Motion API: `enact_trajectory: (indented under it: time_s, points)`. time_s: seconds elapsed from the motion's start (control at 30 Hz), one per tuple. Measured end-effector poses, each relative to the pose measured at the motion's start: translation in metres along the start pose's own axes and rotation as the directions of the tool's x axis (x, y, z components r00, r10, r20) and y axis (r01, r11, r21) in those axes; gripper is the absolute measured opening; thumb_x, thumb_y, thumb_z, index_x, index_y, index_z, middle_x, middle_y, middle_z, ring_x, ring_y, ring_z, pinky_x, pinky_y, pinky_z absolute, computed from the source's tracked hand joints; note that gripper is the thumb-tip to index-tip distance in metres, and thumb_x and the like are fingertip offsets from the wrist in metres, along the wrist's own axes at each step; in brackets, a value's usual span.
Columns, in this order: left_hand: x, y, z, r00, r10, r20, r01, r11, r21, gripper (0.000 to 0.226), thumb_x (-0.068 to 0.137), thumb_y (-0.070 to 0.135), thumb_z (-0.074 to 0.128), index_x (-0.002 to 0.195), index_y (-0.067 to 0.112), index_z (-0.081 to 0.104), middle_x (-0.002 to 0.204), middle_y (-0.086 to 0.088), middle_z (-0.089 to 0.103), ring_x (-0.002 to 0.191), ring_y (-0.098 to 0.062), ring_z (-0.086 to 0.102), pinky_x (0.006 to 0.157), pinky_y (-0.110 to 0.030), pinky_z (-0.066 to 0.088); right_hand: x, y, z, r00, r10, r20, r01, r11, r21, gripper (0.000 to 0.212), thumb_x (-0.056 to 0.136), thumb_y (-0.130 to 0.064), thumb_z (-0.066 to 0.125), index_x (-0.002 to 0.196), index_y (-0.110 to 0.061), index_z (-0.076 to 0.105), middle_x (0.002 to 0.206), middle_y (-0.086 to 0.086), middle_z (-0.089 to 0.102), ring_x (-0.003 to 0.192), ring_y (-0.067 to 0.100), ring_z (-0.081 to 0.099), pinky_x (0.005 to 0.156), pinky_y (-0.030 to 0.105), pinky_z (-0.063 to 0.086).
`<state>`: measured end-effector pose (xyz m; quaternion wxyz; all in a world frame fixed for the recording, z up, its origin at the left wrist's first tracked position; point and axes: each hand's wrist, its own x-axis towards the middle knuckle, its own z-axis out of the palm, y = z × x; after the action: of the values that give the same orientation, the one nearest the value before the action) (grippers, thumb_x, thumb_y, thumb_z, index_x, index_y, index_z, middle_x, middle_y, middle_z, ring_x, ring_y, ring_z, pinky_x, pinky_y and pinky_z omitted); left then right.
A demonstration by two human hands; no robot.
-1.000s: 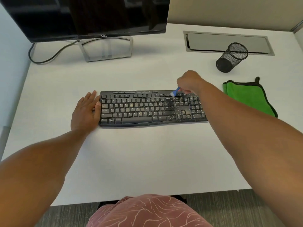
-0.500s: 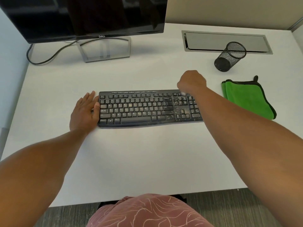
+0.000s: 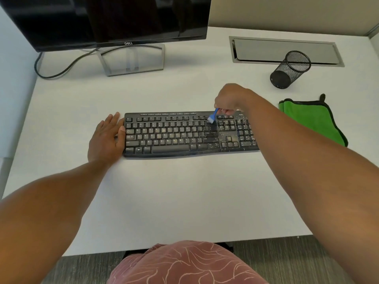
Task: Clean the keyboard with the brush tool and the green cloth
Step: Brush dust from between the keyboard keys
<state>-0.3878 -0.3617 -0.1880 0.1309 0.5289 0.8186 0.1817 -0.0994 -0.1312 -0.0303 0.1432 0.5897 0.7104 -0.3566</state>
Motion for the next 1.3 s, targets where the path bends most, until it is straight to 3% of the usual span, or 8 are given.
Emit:
enact_trajectory:
  time_s: [0.1,0.27,0.43,0.63,0.83,1.0,1.23,1.3]
  points:
    - [0.000,0.000,0.000,1.000,-0.002,-0.001,0.002,1.000,0.003,0.056,0.104,0.044,0.021,0.151,0.028,0.046,0.161,0.009,0.034,0.152,-0.010,0.022,0.124,-0.028,0.011,-0.001,-0.002,0.004,0.994,-0.075,-0.075,0.059,0.978,-0.201,0.016,0.090,-0.012,0.054,0.075,-0.008,0.059,0.078,0.007,0.058,0.075,0.025,0.054,0.061,0.029,0.044]
    - [0.001,0.000,0.000,1.000,-0.002,0.006,0.002,1.000,0.005,0.056,0.104,0.044,0.020,0.151,0.028,0.046,0.162,0.009,0.034,0.152,-0.009,0.021,0.124,-0.028,0.011,-0.007,0.003,0.011,0.971,-0.040,0.238,0.099,0.965,-0.244,0.021,0.097,-0.015,0.055,0.106,0.000,0.067,0.098,0.013,0.071,0.090,0.024,0.070,0.083,0.035,0.058]
    - [0.001,0.000,0.000,1.000,-0.001,0.005,0.001,1.000,0.001,0.057,0.103,0.045,0.020,0.151,0.029,0.046,0.162,0.008,0.034,0.152,-0.010,0.022,0.125,-0.030,0.012,-0.002,-0.004,0.007,0.974,-0.223,-0.034,0.190,0.893,-0.409,0.026,0.093,-0.017,0.054,0.108,-0.004,0.070,0.110,0.012,0.069,0.101,0.029,0.064,0.091,0.042,0.053]
    - [0.000,0.001,-0.001,1.000,-0.003,0.002,0.003,1.000,0.001,0.057,0.103,0.044,0.020,0.151,0.028,0.046,0.162,0.009,0.034,0.152,-0.009,0.021,0.125,-0.030,0.012,-0.010,0.008,0.013,0.954,-0.014,0.300,0.132,0.918,-0.375,0.018,0.096,-0.014,0.058,0.104,-0.001,0.068,0.092,0.012,0.072,0.089,0.023,0.072,0.082,0.037,0.058]
    - [0.001,-0.001,0.001,1.000,-0.003,0.007,0.003,1.000,0.013,0.056,0.103,0.044,0.021,0.151,0.029,0.046,0.162,0.009,0.033,0.152,-0.009,0.021,0.124,-0.028,0.011,-0.002,0.009,0.011,0.981,-0.190,-0.029,0.157,0.877,-0.453,0.023,0.093,-0.010,0.054,0.107,0.001,0.069,0.110,0.014,0.068,0.102,0.030,0.064,0.091,0.041,0.054]
    - [0.002,-0.002,0.001,1.000,-0.003,0.008,0.003,1.000,0.013,0.057,0.103,0.044,0.020,0.151,0.028,0.046,0.162,0.009,0.033,0.152,-0.010,0.021,0.125,-0.029,0.011,-0.012,0.016,0.016,0.964,0.013,0.264,0.085,0.930,-0.358,0.022,0.096,-0.015,0.056,0.106,0.000,0.069,0.090,0.011,0.073,0.081,0.021,0.072,0.086,0.040,0.058]
    - [0.001,0.000,0.000,1.000,0.004,-0.003,-0.004,1.000,0.002,0.056,0.103,0.043,0.022,0.151,0.026,0.046,0.161,0.006,0.035,0.152,-0.011,0.023,0.124,-0.027,0.011,-0.005,0.010,0.014,0.978,-0.189,-0.086,0.140,0.907,-0.398,0.023,0.090,-0.009,0.053,0.102,-0.002,0.070,0.107,0.011,0.068,0.092,0.026,0.065,0.083,0.037,0.055]
    - [0.001,-0.001,0.000,1.000,0.003,0.001,-0.003,1.000,0.001,0.056,0.103,0.043,0.022,0.151,0.027,0.046,0.161,0.007,0.035,0.152,-0.011,0.022,0.124,-0.027,0.011,-0.006,0.015,0.021,0.991,-0.133,-0.015,0.115,0.904,-0.412,0.021,0.089,-0.010,0.055,0.101,-0.005,0.071,0.098,0.009,0.070,0.087,0.025,0.068,0.085,0.040,0.056]
